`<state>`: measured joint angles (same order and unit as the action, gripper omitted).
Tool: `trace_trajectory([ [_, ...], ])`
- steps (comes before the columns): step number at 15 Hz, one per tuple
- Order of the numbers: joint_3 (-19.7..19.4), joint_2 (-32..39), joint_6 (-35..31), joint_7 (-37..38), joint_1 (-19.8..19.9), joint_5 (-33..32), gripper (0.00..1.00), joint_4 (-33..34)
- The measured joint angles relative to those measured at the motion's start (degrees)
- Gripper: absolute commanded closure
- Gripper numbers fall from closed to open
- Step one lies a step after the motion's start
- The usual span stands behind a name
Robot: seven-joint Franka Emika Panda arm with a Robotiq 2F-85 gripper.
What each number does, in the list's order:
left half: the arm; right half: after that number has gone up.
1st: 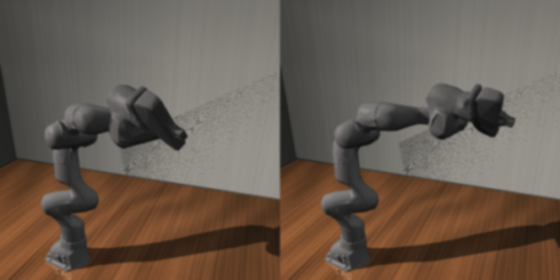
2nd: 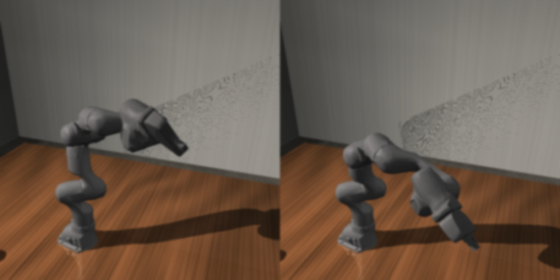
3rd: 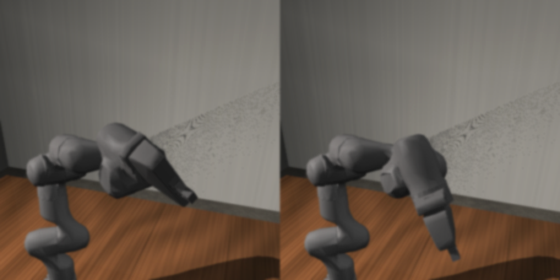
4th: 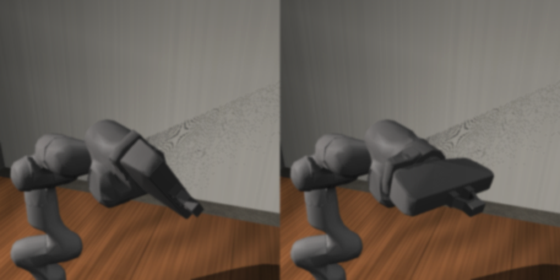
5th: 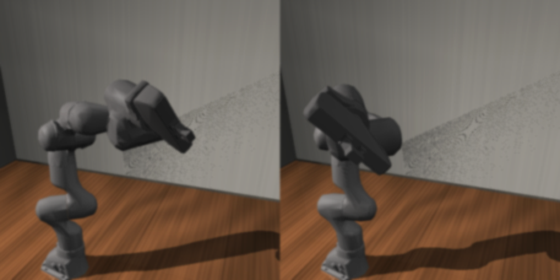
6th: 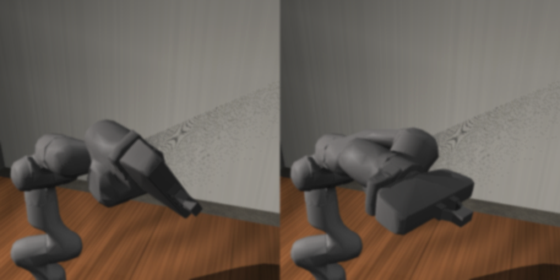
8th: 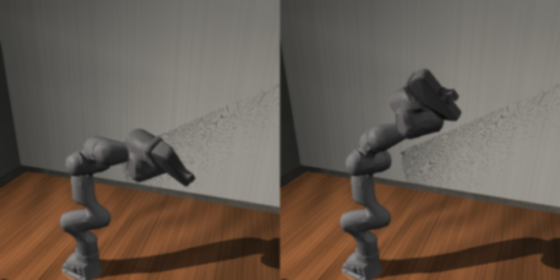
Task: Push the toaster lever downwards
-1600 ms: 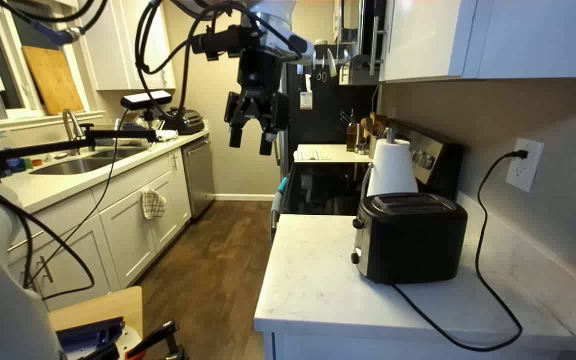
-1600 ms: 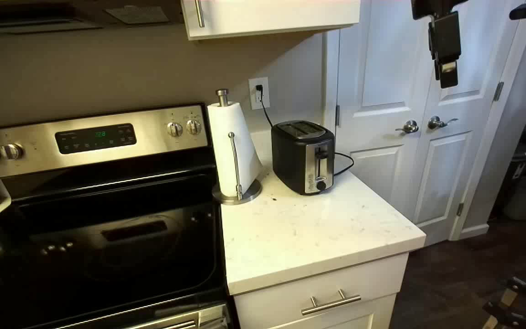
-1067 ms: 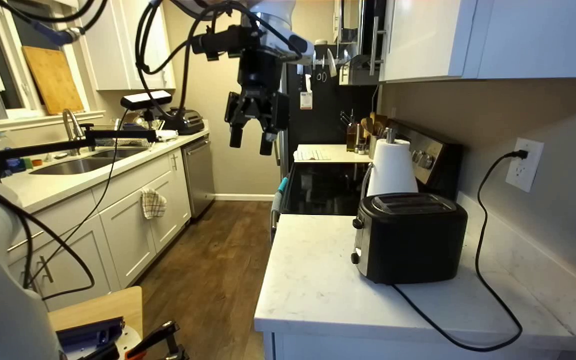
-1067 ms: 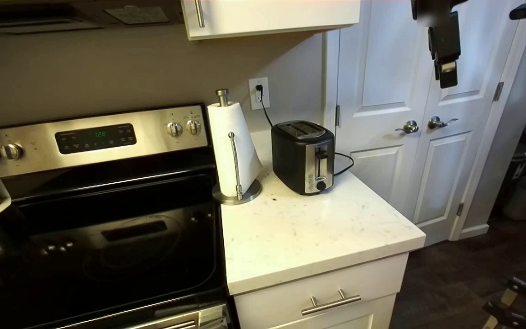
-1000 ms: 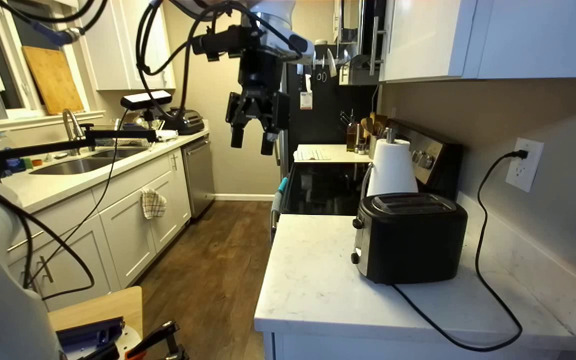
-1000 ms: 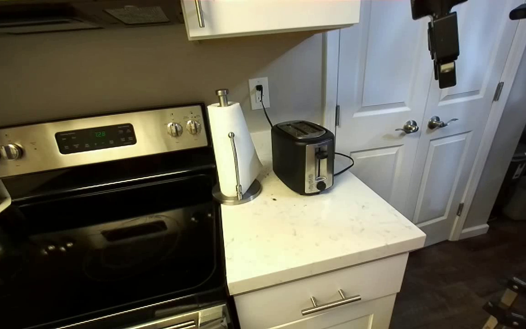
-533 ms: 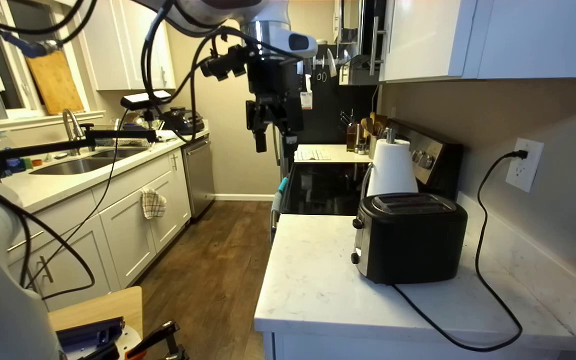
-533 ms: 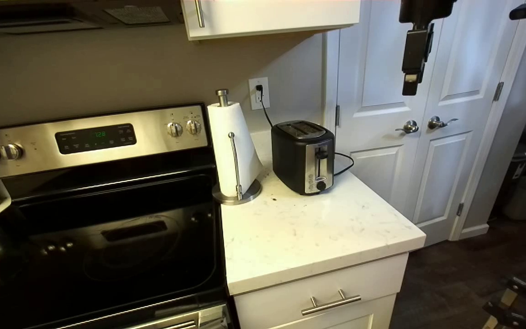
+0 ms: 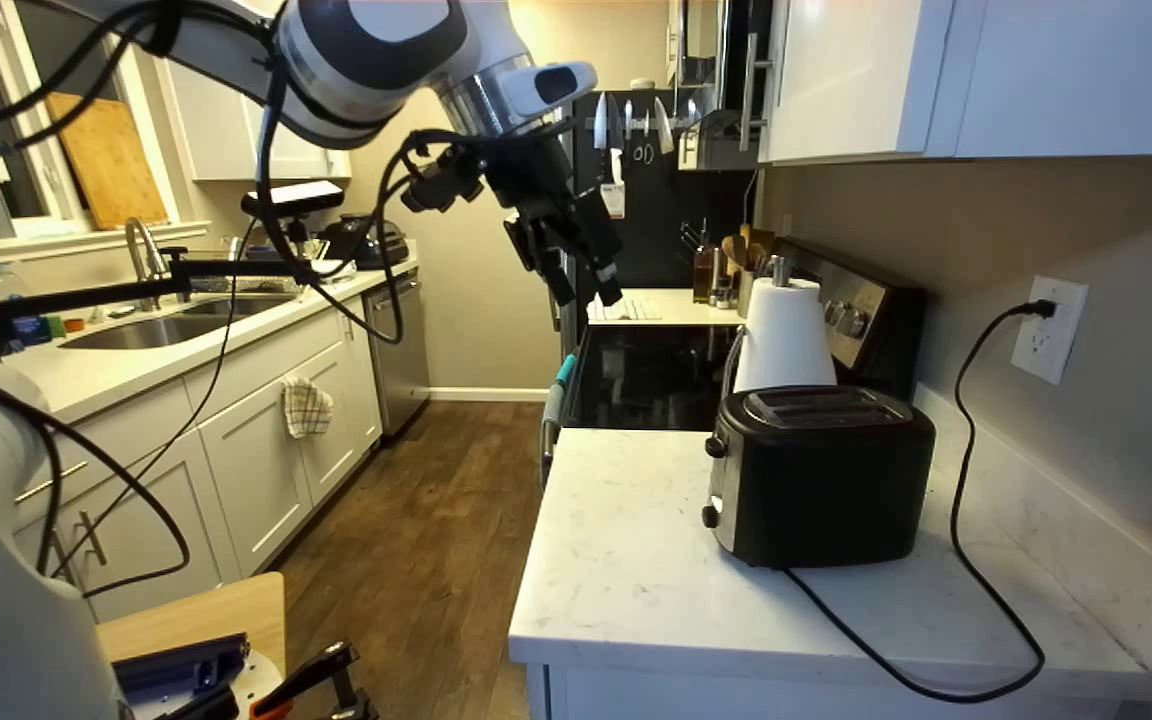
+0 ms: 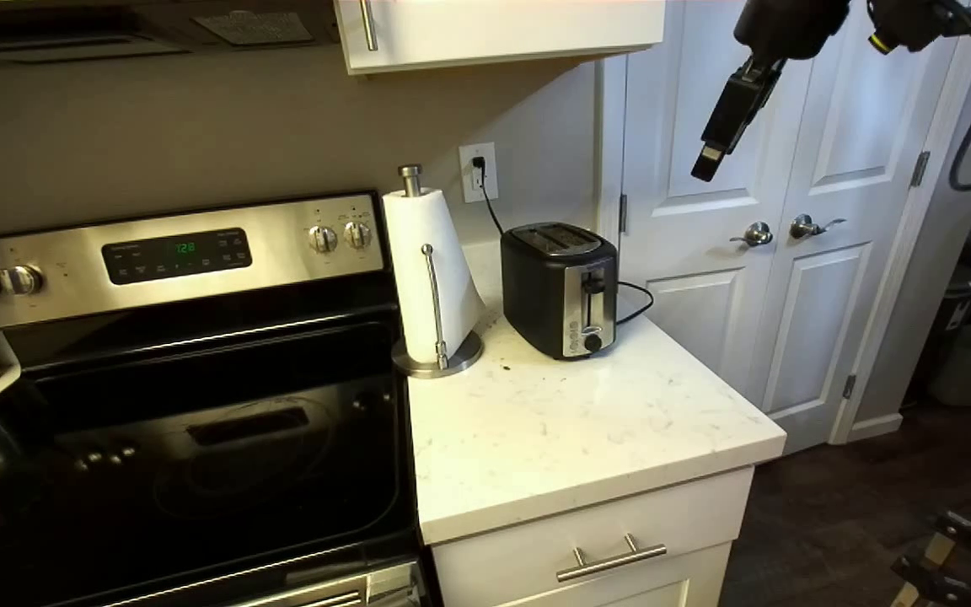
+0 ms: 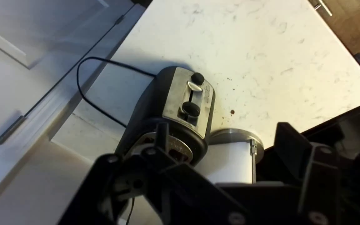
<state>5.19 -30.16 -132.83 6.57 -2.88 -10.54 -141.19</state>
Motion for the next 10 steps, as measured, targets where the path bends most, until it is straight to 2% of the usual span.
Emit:
trace_trajectory([
  [8,5.2,-1.2,-13.1,5.5,5.4,-6.8,0.97,-5.4],
  [10,6.7,-0.7,-15.3,6.7,7.3,-8.9,1.0,-5.3],
])
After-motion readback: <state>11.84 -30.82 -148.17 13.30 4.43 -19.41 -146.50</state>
